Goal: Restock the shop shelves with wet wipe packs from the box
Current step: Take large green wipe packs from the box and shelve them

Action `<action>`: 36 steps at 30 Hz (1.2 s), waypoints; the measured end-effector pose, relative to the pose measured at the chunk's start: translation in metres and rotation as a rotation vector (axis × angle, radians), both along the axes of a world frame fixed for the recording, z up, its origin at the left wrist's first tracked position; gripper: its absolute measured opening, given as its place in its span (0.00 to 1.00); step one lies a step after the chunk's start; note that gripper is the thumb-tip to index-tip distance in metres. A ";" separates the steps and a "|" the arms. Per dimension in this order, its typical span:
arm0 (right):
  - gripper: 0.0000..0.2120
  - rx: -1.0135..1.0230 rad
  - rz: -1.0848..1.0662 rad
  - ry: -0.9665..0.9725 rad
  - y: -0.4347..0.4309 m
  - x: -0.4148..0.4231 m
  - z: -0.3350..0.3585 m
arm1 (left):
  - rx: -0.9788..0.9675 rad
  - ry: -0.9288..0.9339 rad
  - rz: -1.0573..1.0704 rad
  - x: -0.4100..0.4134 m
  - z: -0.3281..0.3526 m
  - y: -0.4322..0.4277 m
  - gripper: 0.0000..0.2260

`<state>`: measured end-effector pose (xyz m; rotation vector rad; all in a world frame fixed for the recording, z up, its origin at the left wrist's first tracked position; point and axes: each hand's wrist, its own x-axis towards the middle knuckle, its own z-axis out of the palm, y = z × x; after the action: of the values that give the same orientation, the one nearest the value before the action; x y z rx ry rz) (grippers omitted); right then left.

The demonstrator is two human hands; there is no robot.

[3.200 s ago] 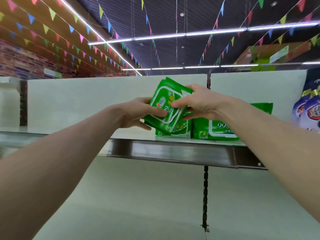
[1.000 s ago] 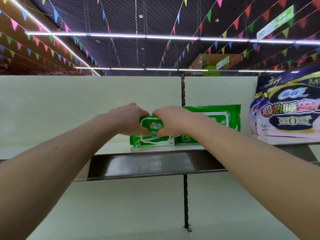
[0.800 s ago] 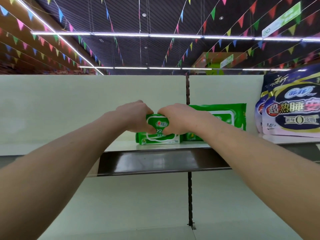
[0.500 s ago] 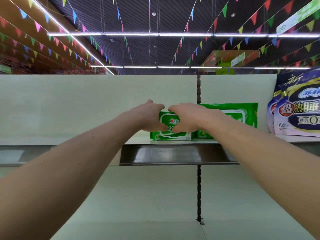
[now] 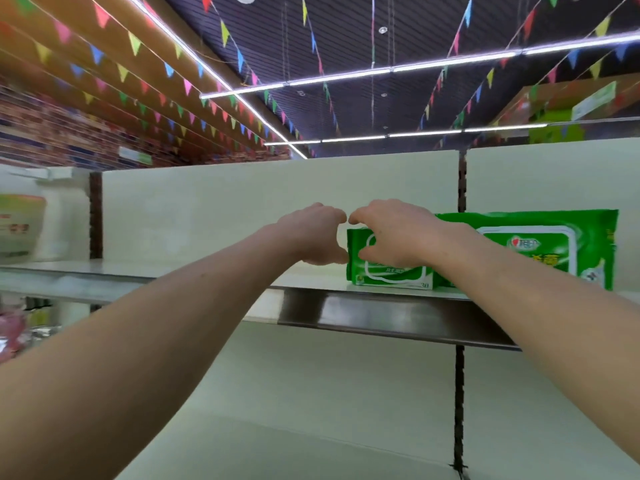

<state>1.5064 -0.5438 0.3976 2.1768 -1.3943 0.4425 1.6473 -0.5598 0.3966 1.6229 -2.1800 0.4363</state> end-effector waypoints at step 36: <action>0.15 0.259 1.055 0.230 0.271 0.202 -0.150 | 0.339 0.124 1.178 0.113 -0.147 0.405 0.24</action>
<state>1.7080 -0.2729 0.2473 2.9323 -0.0798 0.3459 1.7605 -0.1547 0.2496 2.9106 -1.0154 0.2364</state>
